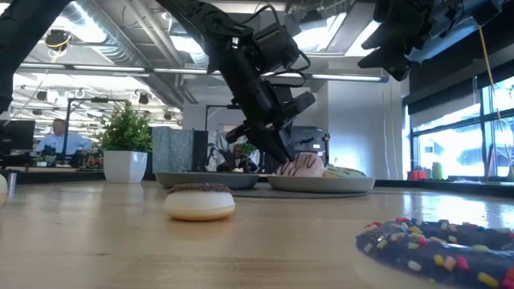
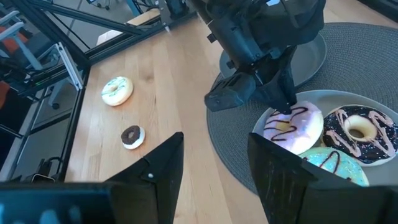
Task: Pick & Place donuts
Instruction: Put the large pink donut on the gray plate, then put the top small brown donut on the dark gray plate, then put the small blue donut on the dark gray plate
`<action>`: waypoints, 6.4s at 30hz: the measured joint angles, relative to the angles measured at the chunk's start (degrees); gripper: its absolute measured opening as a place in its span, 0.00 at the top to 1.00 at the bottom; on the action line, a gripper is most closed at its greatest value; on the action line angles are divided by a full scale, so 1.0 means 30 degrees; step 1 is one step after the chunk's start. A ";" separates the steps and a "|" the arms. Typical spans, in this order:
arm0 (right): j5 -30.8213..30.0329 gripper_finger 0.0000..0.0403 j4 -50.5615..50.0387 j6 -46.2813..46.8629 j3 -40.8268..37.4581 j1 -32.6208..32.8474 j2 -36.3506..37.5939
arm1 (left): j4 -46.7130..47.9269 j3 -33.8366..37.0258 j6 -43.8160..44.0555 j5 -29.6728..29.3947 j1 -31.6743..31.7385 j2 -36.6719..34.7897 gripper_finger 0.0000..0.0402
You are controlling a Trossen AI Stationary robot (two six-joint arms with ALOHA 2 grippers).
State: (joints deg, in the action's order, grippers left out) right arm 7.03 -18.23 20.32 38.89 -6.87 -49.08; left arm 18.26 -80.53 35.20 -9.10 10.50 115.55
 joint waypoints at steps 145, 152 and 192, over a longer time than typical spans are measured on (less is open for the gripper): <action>-0.1414 0.56 -0.0870 -0.1400 -0.0015 0.0000 -0.0007 | 1.1954 0.0007 -0.1717 -0.1085 0.3824 -0.0581 0.92; -0.1552 0.56 -0.0878 -0.1422 -0.0015 0.0000 -0.0007 | 1.1992 0.0007 -0.1625 -0.0919 0.3818 -0.0627 0.91; -0.1515 0.56 -0.0839 -0.2038 0.0007 -0.0002 -0.0015 | 0.9737 0.0007 -0.3700 0.0792 0.0006 -0.5609 0.60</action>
State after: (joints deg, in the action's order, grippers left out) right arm 2.48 -20.75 14.21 38.92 -6.88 -49.12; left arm 47.47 -80.51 24.10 -6.72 10.52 98.72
